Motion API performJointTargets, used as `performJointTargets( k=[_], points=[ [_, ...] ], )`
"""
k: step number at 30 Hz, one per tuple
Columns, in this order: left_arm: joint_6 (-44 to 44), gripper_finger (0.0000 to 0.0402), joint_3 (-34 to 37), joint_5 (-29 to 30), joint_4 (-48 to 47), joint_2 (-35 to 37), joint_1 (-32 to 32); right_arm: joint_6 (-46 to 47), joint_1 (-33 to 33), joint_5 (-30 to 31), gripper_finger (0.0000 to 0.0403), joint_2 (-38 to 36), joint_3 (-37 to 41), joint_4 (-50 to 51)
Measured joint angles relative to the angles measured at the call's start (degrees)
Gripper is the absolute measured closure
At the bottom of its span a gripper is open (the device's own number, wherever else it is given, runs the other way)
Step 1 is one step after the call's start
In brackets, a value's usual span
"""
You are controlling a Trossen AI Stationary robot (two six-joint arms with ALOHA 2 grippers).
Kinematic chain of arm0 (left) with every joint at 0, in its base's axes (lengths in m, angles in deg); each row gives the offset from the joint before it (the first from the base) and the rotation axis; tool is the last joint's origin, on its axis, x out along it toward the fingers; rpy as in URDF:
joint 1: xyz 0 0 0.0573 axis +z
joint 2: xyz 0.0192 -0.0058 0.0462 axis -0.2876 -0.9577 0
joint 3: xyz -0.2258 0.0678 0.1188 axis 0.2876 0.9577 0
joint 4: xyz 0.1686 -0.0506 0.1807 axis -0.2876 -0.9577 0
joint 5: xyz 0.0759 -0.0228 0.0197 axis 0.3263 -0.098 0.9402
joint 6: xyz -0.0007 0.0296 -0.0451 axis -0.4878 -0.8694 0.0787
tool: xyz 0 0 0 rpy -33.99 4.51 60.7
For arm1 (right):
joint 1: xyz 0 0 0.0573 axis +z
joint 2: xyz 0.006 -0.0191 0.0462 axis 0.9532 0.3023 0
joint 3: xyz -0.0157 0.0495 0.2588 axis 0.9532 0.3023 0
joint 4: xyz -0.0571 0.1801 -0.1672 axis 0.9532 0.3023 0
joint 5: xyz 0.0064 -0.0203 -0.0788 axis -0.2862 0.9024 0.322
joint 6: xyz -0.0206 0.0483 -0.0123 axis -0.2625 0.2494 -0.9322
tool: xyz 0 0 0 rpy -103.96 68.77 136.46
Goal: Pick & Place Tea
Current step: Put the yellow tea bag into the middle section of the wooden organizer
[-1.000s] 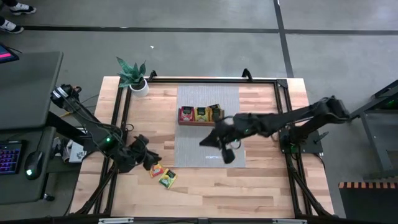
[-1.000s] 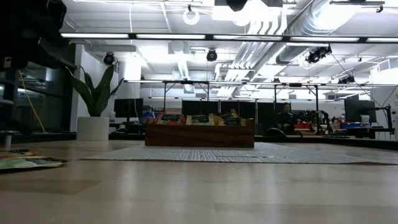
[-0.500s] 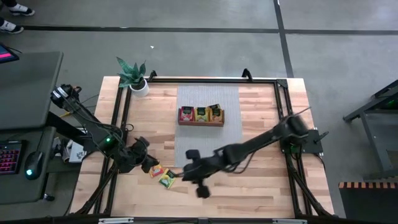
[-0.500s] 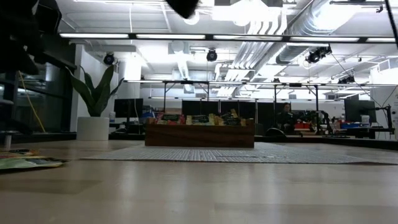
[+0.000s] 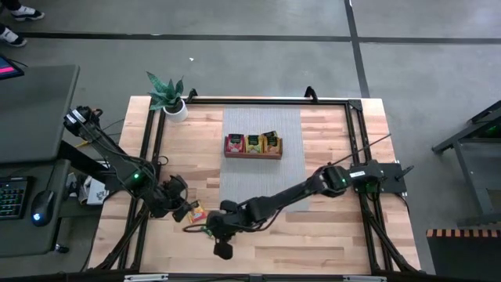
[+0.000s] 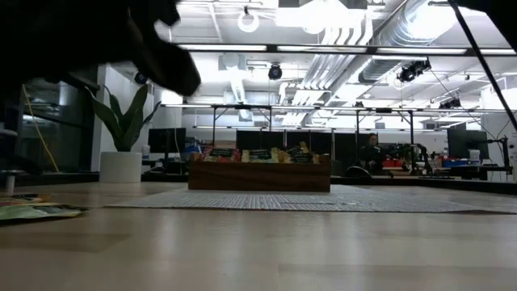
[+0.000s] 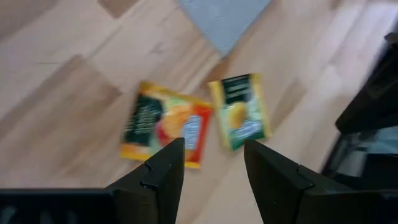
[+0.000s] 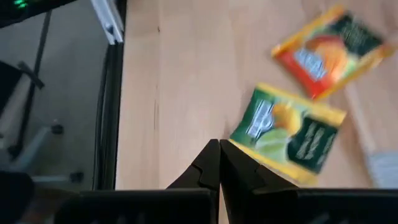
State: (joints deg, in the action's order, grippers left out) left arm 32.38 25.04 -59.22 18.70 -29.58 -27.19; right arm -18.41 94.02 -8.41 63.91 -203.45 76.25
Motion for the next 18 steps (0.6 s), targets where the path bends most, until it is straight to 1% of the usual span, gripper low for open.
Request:
performJointTargets(
  k=[3,5,8,15,18],
  points=[
    [-0.1,0.0236,0.0,-0.3,-2.7,0.0,0.0,3.5,0.1,0.8,0.0403,0.0,4.5,-3.0],
    [-0.2,0.0236,0.0,-0.4,-4.2,0.0,0.0,4.1,0.0,1.0,0.0403,0.1,6.7,-4.1],
    [-0.4,0.0236,0.0,-0.4,-4.9,0.0,0.0,4.5,-0.4,0.7,0.0403,0.1,9.2,-8.8],
    [-1.5,0.0236,0.0,-0.4,-5.2,0.0,0.0,2.7,-0.9,3.8,0.0403,0.0,9.8,-15.1],
    [-1.5,0.0236,0.0,-0.4,-5.6,0.0,0.0,2.5,-1.7,3.8,0.0403,0.1,9.8,-16.8]
  ],
)
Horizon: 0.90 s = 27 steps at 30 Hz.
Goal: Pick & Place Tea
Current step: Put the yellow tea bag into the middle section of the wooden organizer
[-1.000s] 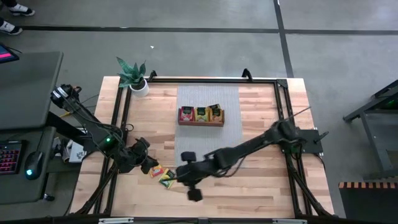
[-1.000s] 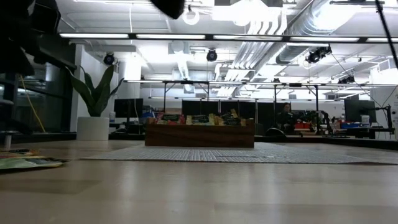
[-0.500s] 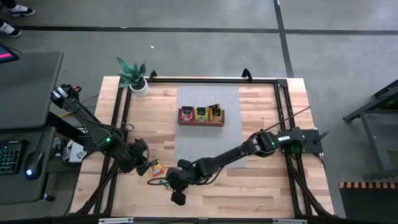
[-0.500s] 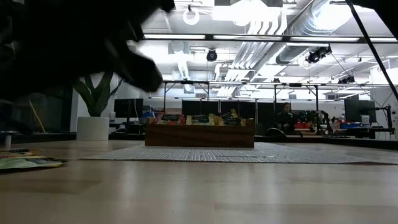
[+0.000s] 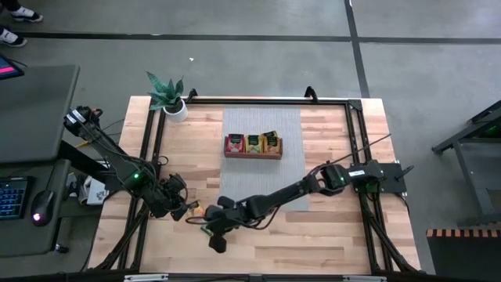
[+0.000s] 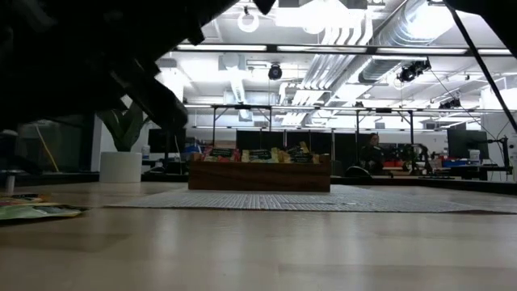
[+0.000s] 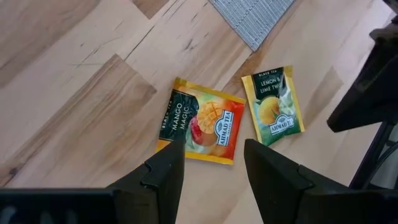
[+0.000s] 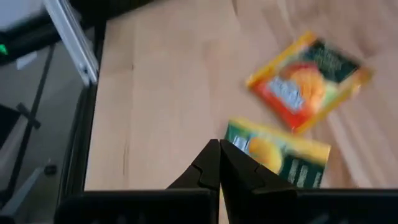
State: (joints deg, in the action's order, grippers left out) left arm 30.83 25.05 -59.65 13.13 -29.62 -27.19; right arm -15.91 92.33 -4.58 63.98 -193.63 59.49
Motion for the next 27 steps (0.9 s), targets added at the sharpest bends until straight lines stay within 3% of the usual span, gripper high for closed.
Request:
performJointTargets(
  k=[5,19,27],
  points=[
    [-0.2,0.0236,0.0,-0.1,-0.3,0.0,0.0,-2.1,-0.5,-0.3,0.0403,1.5,-0.1,-4.7],
    [-0.4,0.0236,0.0,-1.5,-0.8,0.0,0.0,-0.8,0.0,-0.7,0.0403,3.3,0.0,-2.9],
    [-0.4,0.0236,0.0,-1.5,-0.7,0.0,0.0,4.0,0.7,-4.2,0.0403,5.8,-0.2,1.6]
  ],
)
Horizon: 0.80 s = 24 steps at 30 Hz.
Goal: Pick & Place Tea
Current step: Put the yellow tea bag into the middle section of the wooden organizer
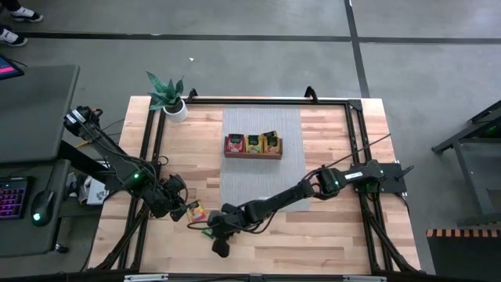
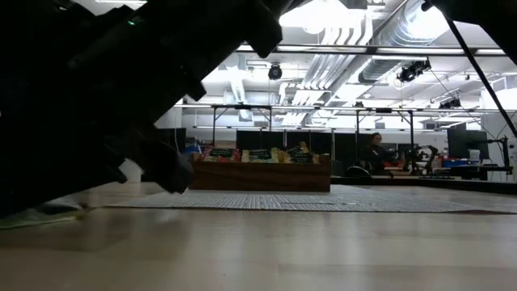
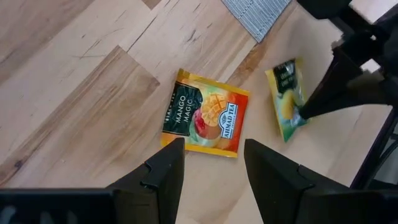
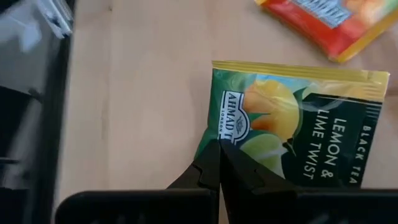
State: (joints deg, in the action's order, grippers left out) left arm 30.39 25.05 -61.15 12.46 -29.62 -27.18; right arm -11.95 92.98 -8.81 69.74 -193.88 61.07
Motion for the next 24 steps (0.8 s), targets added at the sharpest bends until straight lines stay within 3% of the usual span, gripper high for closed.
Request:
performJointTargets(
  k=[7,11,20,24],
  points=[
    [1.0,0.0236,0.0,0.4,7.0,-0.1,0.0,0.8,0.0,-0.6,0.0403,0.4,0.0,0.6],
    [6.3,0.0236,0.0,0.7,8.8,-1.3,0.0,1.7,0.0,-0.5,0.0403,0.4,0.0,0.8],
    [12.7,0.0236,0.0,2.6,12.4,-8.8,0.2,2.4,0.2,1.4,0.0403,0.5,0.1,1.2],
    [11.7,0.0236,0.0,-1.0,19.2,-14.1,3.2,3.2,0.3,1.7,0.0403,0.5,0.1,1.2]
  ],
)
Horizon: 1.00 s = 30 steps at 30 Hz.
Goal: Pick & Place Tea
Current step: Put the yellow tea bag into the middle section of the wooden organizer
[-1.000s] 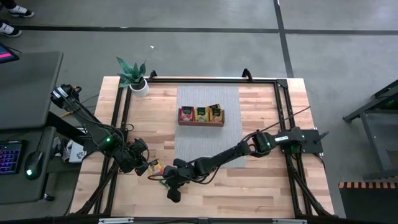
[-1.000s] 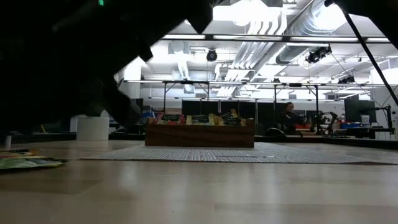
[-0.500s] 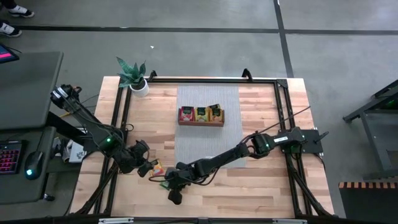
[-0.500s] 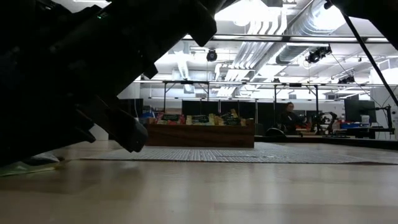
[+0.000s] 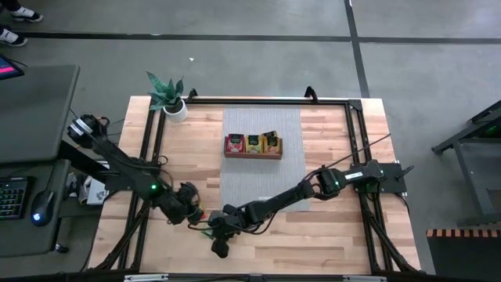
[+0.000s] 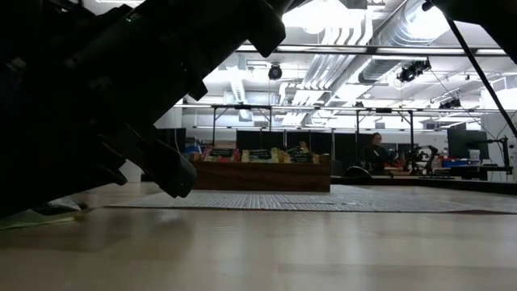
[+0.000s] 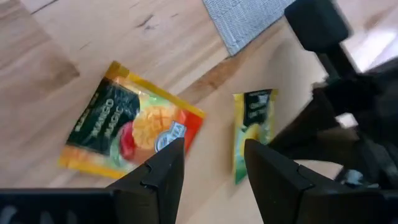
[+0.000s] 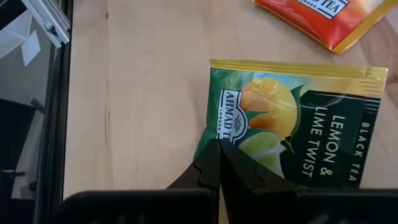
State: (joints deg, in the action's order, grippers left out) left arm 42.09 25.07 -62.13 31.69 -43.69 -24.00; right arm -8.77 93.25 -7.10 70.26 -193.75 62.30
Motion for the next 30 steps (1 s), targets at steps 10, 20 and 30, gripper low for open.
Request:
performJointTargets(
  k=[10,20,30],
  points=[
    [-3.8,0.0236,0.0,-7.5,6.7,-8.8,7.1,0.4,0.1,0.5,0.0403,0.0,0.1,0.0],
    [-10.1,0.0236,0.0,-12.0,13.1,-10.1,9.0,-0.2,0.3,0.2,0.0403,0.0,0.1,0.3],
    [-11.5,0.0236,-0.1,-16.0,19.8,-13.0,9.6,-0.4,0.3,0.7,0.0403,0.0,0.1,0.0]
  ],
)
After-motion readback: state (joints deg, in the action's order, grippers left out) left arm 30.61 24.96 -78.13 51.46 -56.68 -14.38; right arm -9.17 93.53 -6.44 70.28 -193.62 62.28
